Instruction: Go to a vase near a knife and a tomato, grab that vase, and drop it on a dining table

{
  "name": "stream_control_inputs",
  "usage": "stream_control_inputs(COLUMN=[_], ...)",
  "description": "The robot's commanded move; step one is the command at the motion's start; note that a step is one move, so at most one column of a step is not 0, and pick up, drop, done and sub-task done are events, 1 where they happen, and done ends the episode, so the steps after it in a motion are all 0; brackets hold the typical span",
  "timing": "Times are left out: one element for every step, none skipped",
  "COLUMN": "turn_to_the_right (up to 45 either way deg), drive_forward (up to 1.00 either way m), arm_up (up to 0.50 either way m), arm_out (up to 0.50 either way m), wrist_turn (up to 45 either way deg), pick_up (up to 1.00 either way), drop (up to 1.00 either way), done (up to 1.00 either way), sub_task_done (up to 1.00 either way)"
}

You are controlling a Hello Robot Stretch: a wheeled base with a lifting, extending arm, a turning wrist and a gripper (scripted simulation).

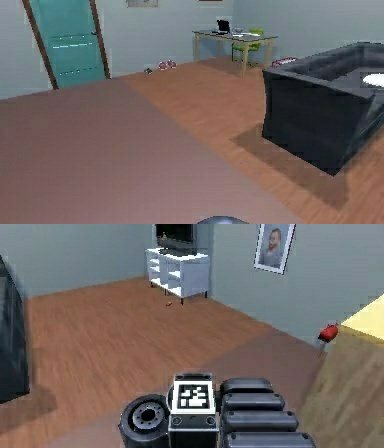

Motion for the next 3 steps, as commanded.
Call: stream_control_inputs(turn_to_the_right=[0.0, 0.0, 3.0], drive_forward=[1.0, 1.0, 0.0], arm_up=[0.0, 0.0, 0.0], arm_out=[0.0, 0.0, 0.0], wrist_turn=[0.0, 0.0, 0.0], pick_up=[0.0, 0.0, 0.0], drop=[0.0, 0.0, 0.0], done=[0.0, 0.0, 0.0], sub_task_done=[0.0, 0.0, 0.0])
